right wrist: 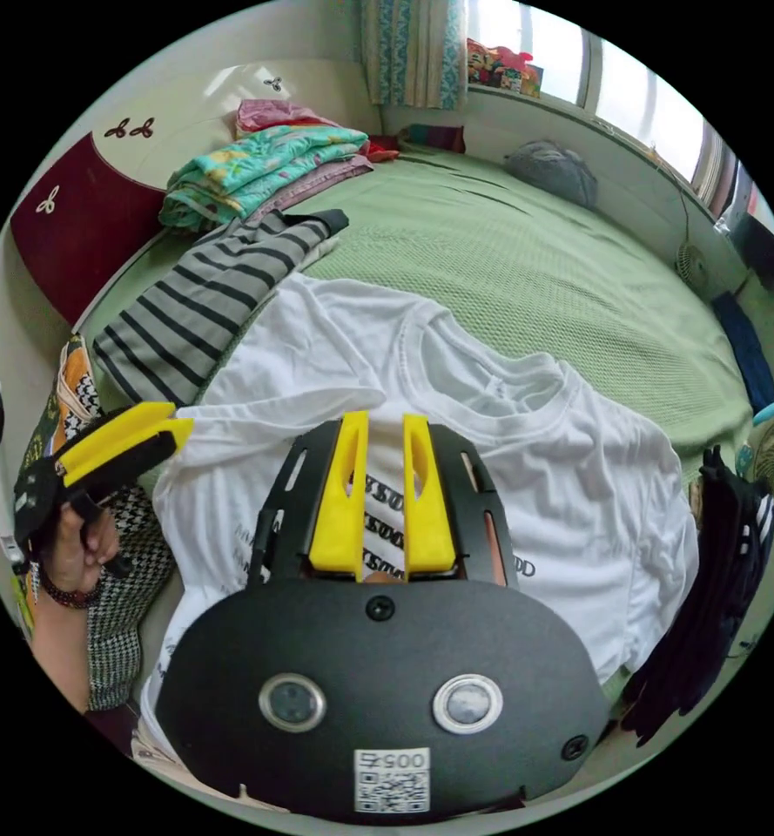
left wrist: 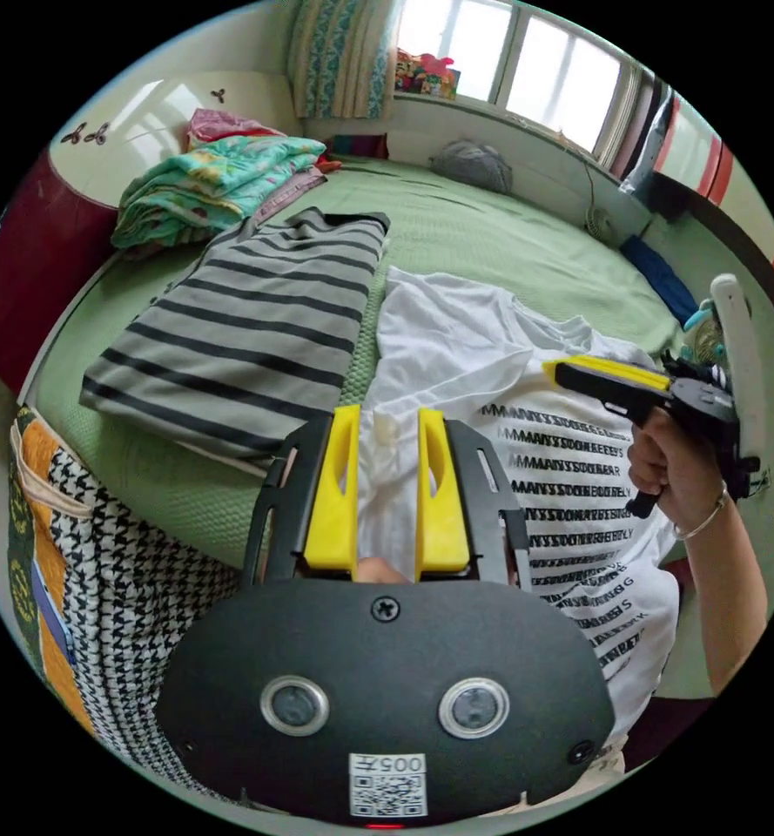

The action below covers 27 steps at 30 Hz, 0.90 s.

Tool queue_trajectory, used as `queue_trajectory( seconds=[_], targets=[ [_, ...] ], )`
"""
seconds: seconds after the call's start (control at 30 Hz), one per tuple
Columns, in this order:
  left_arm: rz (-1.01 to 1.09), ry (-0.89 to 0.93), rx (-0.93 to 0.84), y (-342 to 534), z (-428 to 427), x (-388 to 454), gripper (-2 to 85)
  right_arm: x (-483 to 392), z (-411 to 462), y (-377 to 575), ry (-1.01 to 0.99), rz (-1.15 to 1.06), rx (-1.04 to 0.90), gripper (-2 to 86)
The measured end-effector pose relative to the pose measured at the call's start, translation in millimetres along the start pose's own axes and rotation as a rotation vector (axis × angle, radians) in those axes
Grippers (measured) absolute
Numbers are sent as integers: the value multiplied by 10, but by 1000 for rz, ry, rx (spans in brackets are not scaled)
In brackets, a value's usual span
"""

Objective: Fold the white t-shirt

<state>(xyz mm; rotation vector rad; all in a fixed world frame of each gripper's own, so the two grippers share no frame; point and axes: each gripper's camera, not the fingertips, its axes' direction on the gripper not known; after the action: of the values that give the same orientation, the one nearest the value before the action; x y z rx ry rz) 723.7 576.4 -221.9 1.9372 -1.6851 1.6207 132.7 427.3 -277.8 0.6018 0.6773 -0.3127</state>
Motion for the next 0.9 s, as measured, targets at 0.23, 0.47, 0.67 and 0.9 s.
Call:
queue_trajectory(
  seconds=[0.23,0.47,0.67,0.9],
  targets=[
    [65,-19,16,55,84,169,37,29,295,-299,0,-71,-57,13],
    [223,14,91,343,-64,310,38,224,190,-250,16,-31,-20,-8],
    [255,55,21,559,12,438,51,504,174,-122,28,61,-58,-9],
    [244,53,-5,677,38,488,50,627,-115,-46,29,39,-8,-8]
  ],
)
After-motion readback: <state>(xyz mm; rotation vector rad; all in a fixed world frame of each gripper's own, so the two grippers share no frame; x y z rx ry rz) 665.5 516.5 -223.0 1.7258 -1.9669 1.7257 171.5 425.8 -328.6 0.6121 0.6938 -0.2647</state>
